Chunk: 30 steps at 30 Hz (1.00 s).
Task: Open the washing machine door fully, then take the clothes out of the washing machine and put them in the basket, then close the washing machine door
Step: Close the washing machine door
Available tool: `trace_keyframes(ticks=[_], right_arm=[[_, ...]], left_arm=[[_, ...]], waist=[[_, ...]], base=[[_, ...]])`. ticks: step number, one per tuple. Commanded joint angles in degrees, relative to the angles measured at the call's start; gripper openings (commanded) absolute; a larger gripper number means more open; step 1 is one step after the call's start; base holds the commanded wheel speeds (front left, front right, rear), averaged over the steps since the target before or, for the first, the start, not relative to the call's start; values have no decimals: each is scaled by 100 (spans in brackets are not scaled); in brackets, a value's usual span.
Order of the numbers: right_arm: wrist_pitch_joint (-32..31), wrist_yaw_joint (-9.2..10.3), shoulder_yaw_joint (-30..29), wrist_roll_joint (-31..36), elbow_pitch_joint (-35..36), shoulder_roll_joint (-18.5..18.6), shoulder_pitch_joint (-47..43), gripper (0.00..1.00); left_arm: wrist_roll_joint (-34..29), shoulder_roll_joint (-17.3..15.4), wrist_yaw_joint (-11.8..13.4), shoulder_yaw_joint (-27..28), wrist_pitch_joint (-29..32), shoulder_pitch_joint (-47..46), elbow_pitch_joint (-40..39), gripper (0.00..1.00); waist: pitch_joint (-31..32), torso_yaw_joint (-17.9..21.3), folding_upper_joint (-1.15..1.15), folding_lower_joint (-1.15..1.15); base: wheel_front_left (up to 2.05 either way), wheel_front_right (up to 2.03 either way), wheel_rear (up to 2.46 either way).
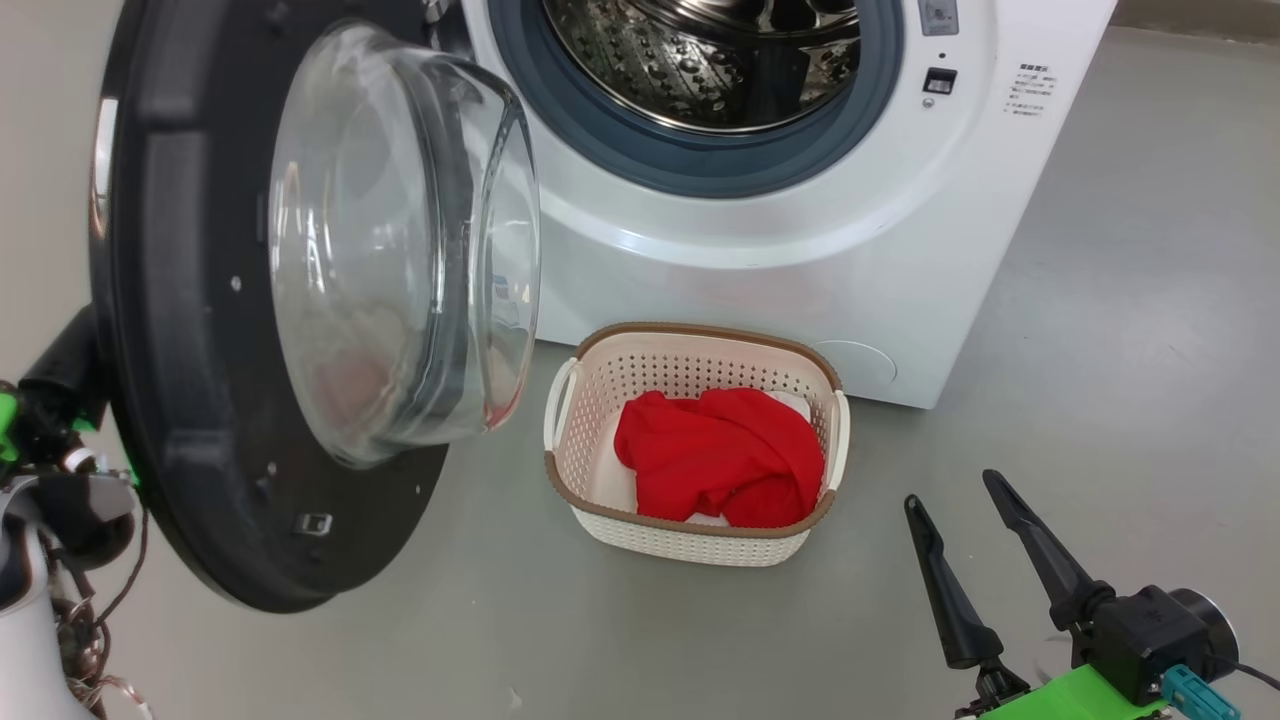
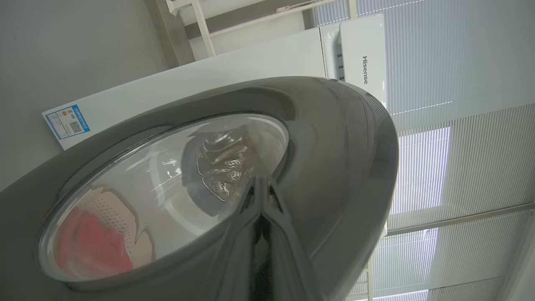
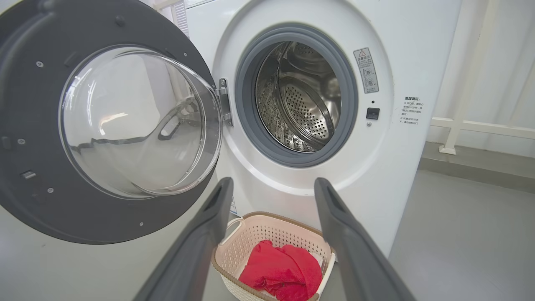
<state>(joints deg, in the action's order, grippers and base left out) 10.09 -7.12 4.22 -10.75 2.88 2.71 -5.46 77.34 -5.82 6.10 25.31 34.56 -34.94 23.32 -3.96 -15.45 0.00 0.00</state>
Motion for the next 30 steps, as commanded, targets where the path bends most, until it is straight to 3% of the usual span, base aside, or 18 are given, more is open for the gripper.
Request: trace_keyframes(ticks=[1,13,30], right_arm=[[49,-36,118,-43,127,17,250,100],[98,-36,139,-99,82,17,310,100],[158,-36,148,-135,12,17,356,100]], left_arm=[[77,-109,17,5,87,35,-253,0],[299,214,155,-310,120,155,-856,0],[496,289,84,-898,-176,225,-874,0]], waist=[[-3,25,0,0],[-28,324,0,0],[-69,732,0,0]], base=[[0,0,0],[0,0,0],[0,0,0]])
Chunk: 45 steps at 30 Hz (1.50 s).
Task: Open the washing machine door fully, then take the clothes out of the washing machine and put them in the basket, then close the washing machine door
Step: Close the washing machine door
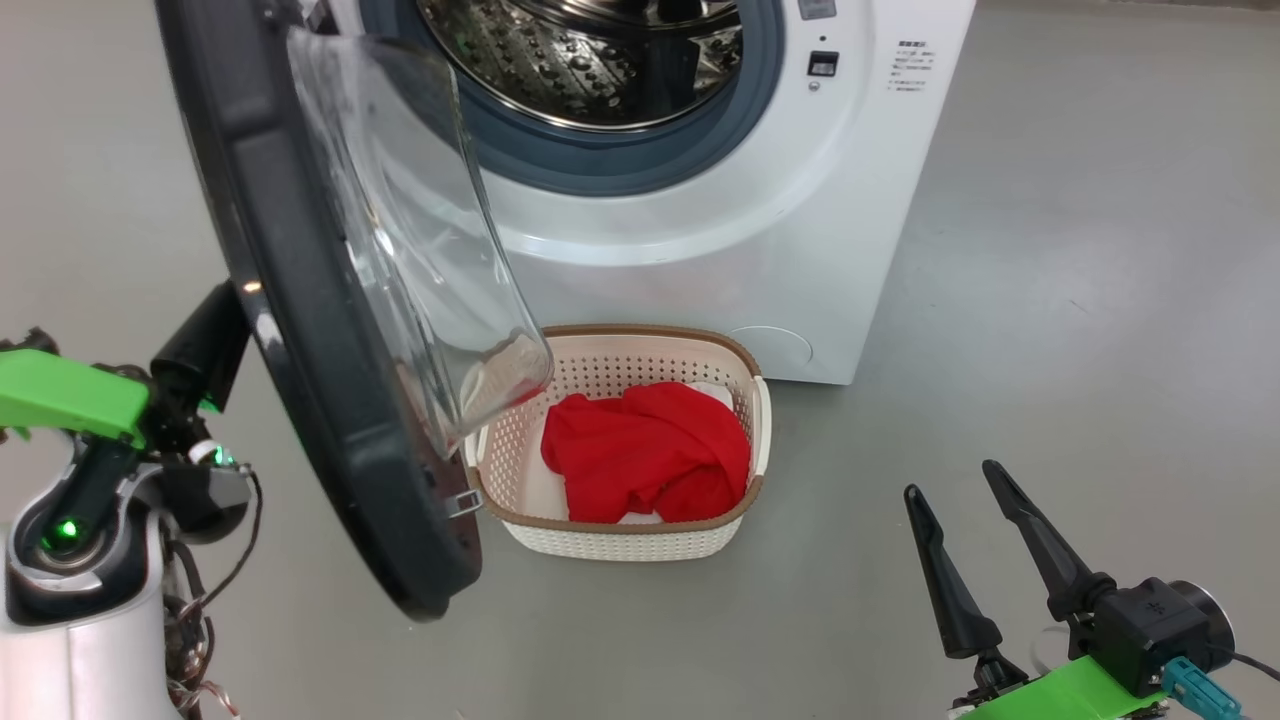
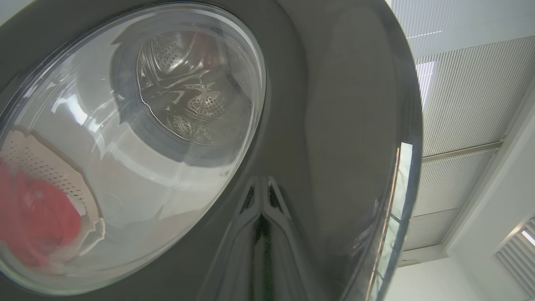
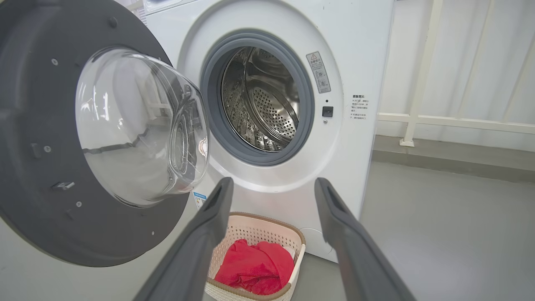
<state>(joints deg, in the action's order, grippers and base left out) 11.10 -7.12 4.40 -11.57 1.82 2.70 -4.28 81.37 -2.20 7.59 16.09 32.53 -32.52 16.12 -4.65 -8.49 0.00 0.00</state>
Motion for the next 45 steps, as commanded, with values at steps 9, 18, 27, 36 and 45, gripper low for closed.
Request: trace_keyframes(ticks=[9,18,27,36,45], right_arm=[[58,-36,136,-49,122,18,250,100],[74,-36,162,-85,83,18,264,100],[102,-36,162,-103,68,18,290,100],[115,-36,142,-81,93,18,353,100],[148,-36,183,-93,78,18,461,100]], left_arm=[[274,-69,-171,-253,-169,-101,4,0],[570,-68,-347,-507,-390,-170,219,0],[602,-68,-451,-607,-506,-339,346,0],[633,-68,-575,-661,-650,-624,630,0],[679,-68,-720,-822,-759,-1047,908,0]], waist=[[-36,252,0,0],[-68,514,0,0],[-158,734,0,0],[-323,895,0,0],[-530,990,0,0]], base=[[0,0,0],[0,0,0],[0,0,0],[0,0,0],[0,0,0]])
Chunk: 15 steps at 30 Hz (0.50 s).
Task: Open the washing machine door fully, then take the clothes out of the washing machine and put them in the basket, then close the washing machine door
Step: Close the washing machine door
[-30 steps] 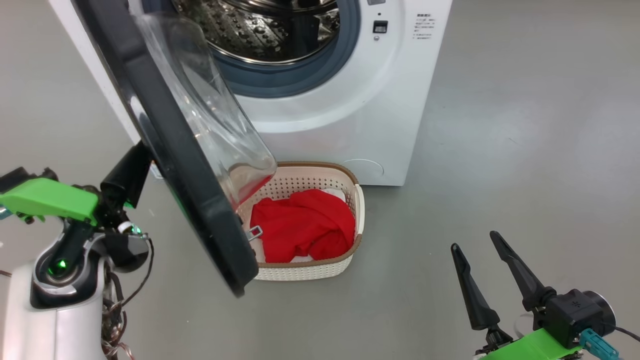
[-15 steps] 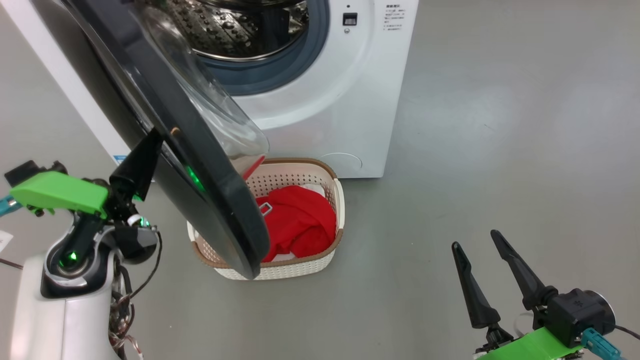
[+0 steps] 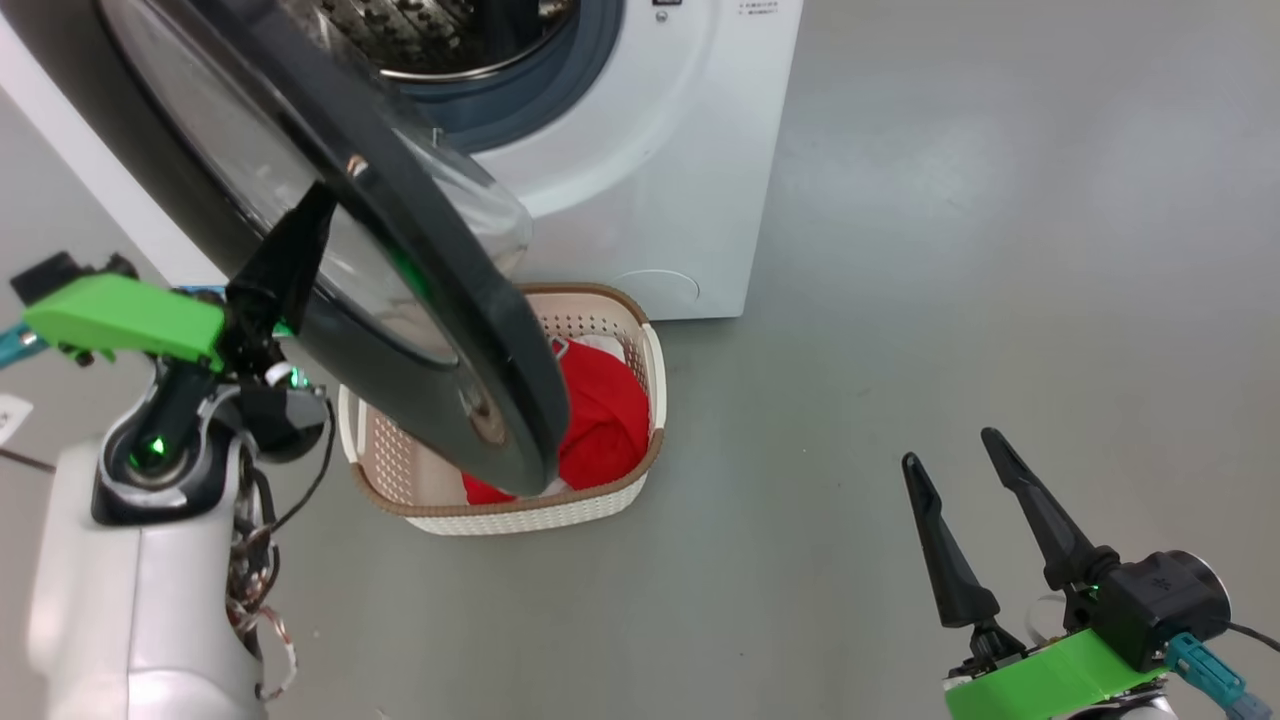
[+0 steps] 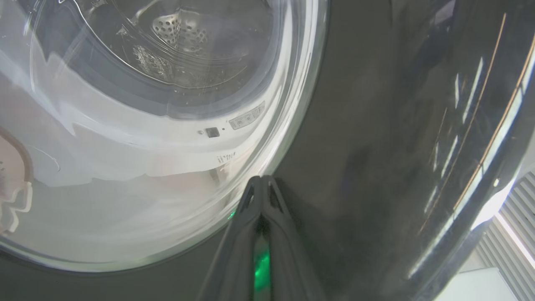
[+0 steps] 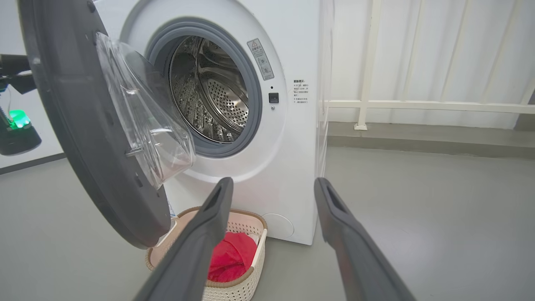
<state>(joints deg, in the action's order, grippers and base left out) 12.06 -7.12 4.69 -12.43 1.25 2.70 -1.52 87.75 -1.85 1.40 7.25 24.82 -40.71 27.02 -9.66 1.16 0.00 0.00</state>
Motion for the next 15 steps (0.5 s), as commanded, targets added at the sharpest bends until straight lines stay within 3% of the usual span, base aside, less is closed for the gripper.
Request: trace_keyframes(ticks=[1,15], right_arm=[[58,-36,161,-9,129,18,206,100],[152,-36,210,-44,28,18,418,100]], left_arm=[[39,-103,-112,46,-2,-287,-152,0],[-14,-114,-334,-62,-129,-953,294,0]], waist=[[-60,43,0,0],[-419,354,0,0]], base=[[0,0,0],[0,0,0]])
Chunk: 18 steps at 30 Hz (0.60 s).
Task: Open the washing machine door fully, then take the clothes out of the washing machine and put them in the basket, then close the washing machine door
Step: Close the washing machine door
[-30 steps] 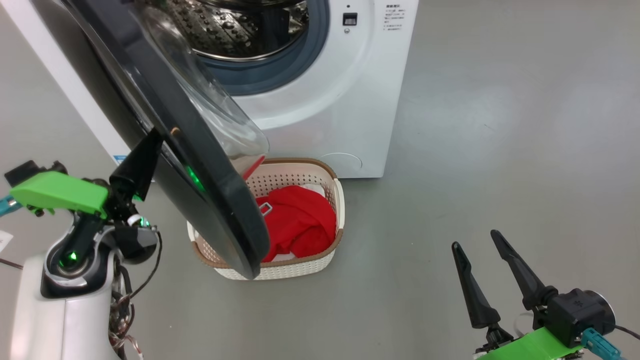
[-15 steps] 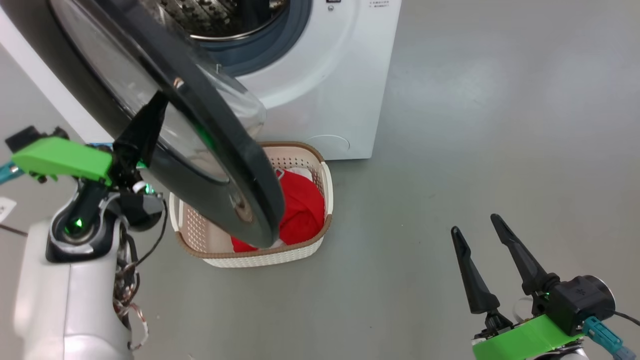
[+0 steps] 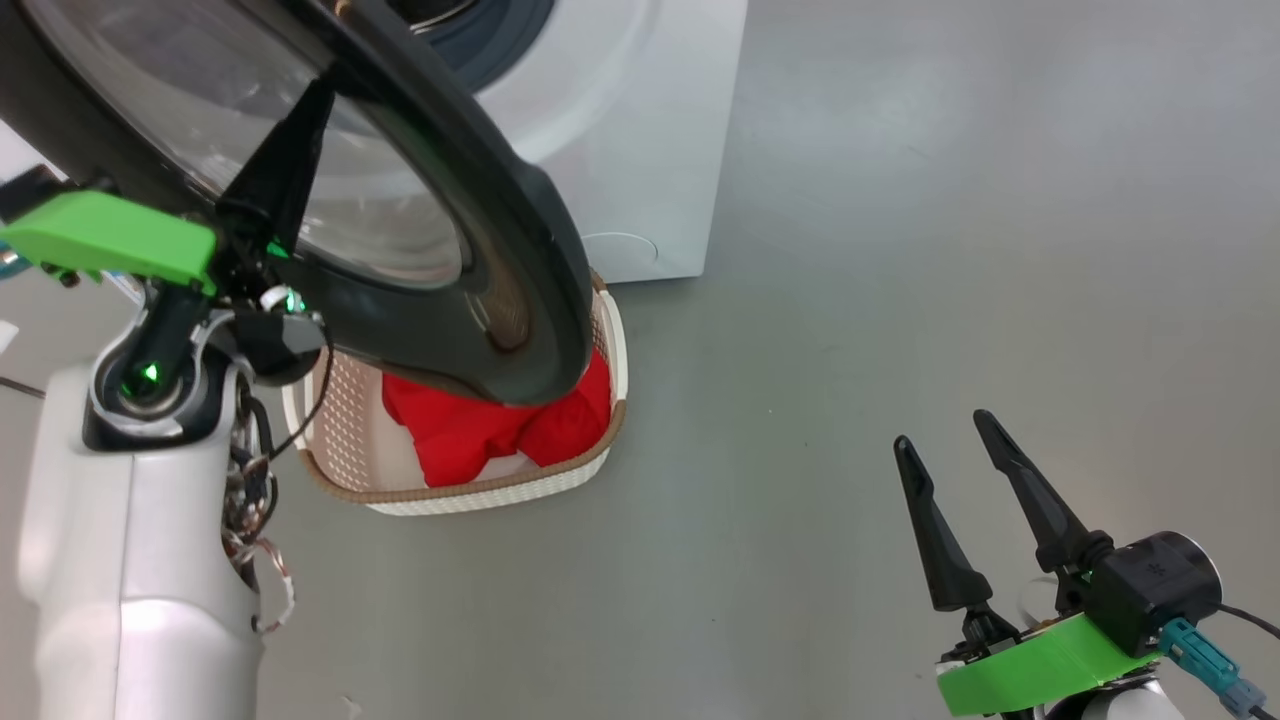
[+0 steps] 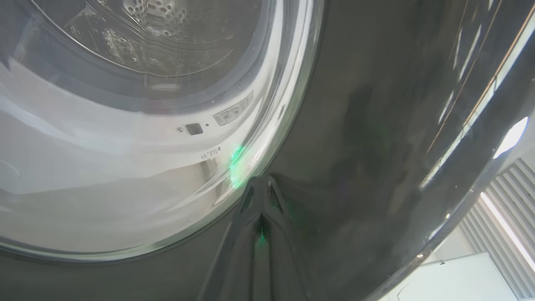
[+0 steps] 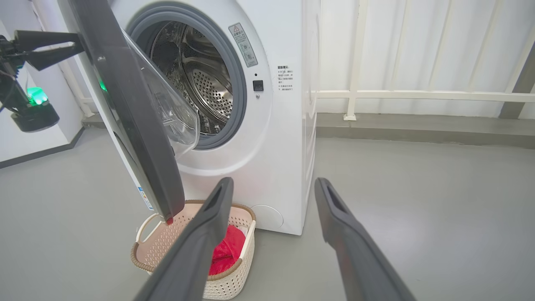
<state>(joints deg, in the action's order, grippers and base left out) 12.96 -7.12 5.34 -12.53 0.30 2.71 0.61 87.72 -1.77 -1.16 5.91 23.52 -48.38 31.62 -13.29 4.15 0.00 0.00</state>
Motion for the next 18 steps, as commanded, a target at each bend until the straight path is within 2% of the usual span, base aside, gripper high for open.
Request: trace_keyframes(ticks=[1,18], right_arm=[[68,-36,146,-36,118,17,217,100],[132,-36,208,-27,21,17,407,100]], left_arm=[[-18,-126,-91,72,-8,-236,-129,0],[-27,-159,-343,155,-282,-1054,517,0]], waist=[[-86,74,0,0],[-367,473,0,0]], base=[[0,0,0],[0,0,0]])
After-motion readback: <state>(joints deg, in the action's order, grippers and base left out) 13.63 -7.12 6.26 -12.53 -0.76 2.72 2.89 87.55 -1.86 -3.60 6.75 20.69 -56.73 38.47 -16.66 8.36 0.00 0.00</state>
